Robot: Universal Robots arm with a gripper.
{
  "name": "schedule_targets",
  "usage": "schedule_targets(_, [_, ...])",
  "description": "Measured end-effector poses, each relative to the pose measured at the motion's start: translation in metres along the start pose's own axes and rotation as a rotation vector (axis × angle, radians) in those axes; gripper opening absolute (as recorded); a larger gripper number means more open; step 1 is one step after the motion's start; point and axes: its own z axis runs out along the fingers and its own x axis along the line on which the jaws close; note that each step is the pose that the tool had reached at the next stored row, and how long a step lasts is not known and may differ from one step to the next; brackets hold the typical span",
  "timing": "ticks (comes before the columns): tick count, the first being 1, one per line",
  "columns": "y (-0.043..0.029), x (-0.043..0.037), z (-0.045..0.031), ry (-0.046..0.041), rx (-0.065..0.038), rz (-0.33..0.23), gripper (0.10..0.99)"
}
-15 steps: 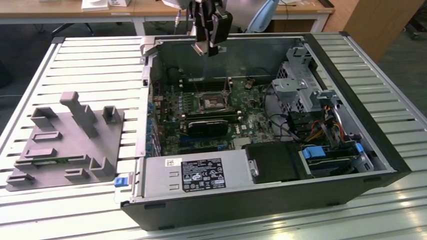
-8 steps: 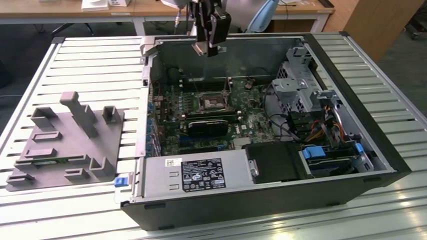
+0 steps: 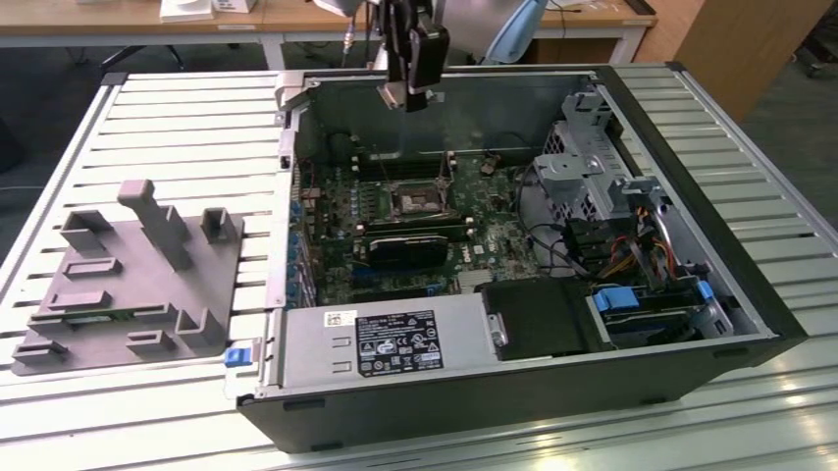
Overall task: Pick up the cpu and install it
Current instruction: 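Place the cpu into insertion slot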
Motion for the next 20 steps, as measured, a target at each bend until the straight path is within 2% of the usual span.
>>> schedule_targets(11, [0.0,0.0004,0.0009,-0.0067,-0.001,0.143,0.545])
schedule_targets(16, [0.0001,0.0004,0.0011,-0.0073,-0.001,0.154,0.545])
schedule_targets(18, [-0.0003,0.0004,0.0084,-0.0072,-0.001,0.154,0.545])
schedule_targets(20, [-0.0003,0.0004,0.0087,-0.0072,-0.001,0.154,0.545])
